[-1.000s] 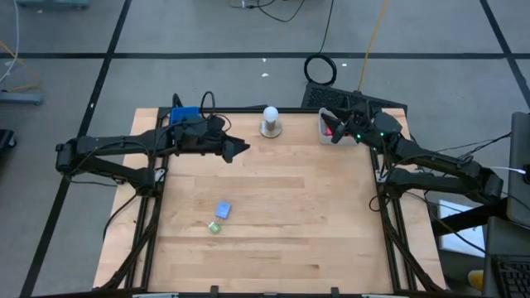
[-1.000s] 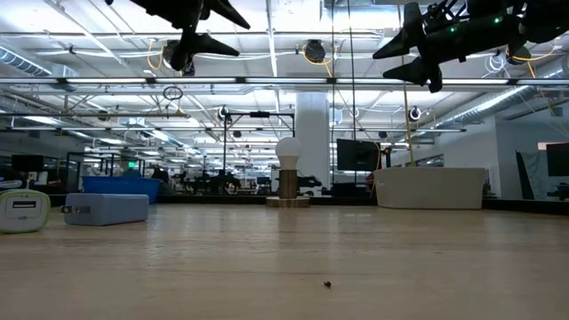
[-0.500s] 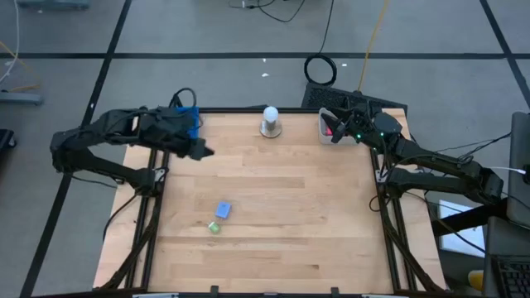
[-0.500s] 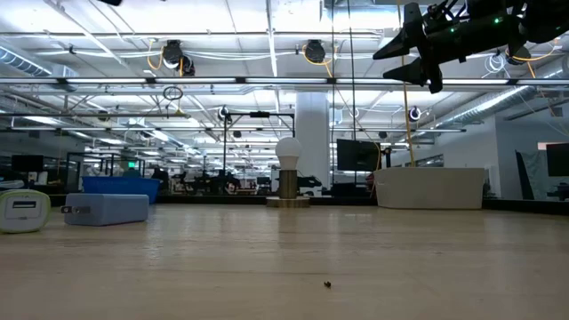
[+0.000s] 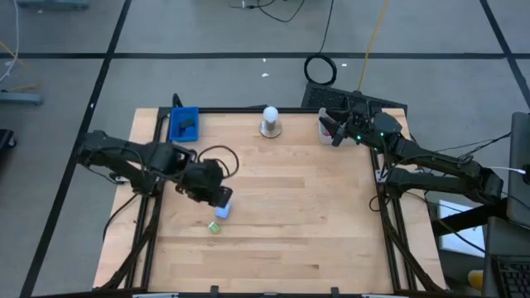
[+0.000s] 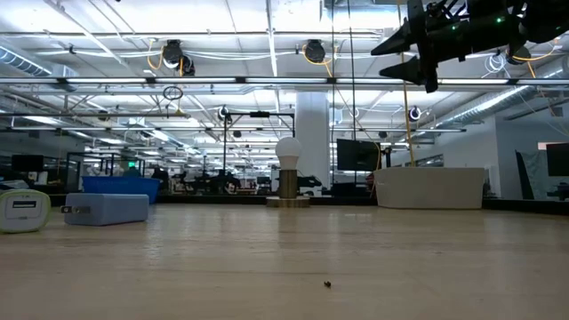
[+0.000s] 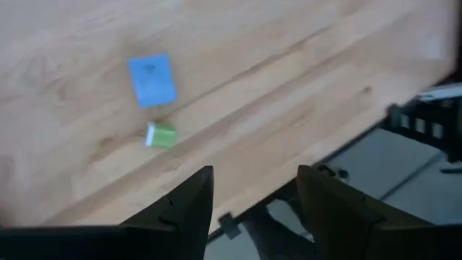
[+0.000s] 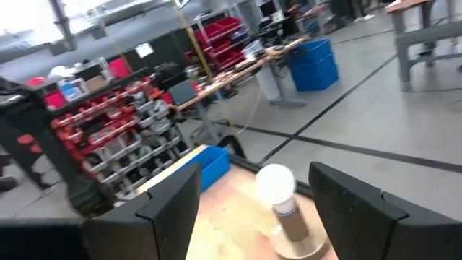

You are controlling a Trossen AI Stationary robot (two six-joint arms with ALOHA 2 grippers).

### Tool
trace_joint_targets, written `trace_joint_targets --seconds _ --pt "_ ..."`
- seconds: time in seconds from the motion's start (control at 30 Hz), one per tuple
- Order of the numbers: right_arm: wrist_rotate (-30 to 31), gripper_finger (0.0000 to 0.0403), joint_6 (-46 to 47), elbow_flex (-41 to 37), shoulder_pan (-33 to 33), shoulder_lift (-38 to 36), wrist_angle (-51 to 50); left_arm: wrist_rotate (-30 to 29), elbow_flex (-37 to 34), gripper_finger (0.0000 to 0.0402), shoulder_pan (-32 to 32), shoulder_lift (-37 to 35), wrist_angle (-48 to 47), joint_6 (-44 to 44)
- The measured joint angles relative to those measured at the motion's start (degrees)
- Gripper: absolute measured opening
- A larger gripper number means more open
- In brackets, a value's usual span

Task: Pick & Place Office items
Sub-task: Put the blue charger adapter into the gray bin

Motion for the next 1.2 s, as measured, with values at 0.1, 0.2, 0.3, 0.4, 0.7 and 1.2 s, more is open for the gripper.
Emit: trace_joint_targets --seconds 0.1,0.2,0.3,0.4,0.7,1.2 --pt "-1.6 0.0251 1.7 0.0 0.0 0.0 0.0 -2.6 0.6 0.0192 -1.8 2.2 -1.6 -2.9" --pt "-3.7 0.0251 3.0 0.0 0.0 0.0 0.0 -5.4 0.1 0.0187 -2.6 3.7 -4.0 -4.7" --pt "-3.9 0.0251 3.0 0.0 0.0 0.0 0.0 -7.3 -0.5 0.0196 -2.6 5.4 -5.6 -5.1" --pt "-3.9 0.0251 3.9 0.0 0.0 0.0 0.1 -9.4 -0.6 0.0217 -2.6 7.3 -5.9 -5.5" --pt "-7.0 0.0251 6.4 0.0 0.0 0.0 0.5 -9.8 -0.6 0.0284 -2.7 14.9 -6.8 -6.1" --pt "-11.3 0.0251 8.8 0.0 0.0 0.0 0.9 -9.9 -5.7 0.0290 -1.5 20.8 -1.9 -1.6"
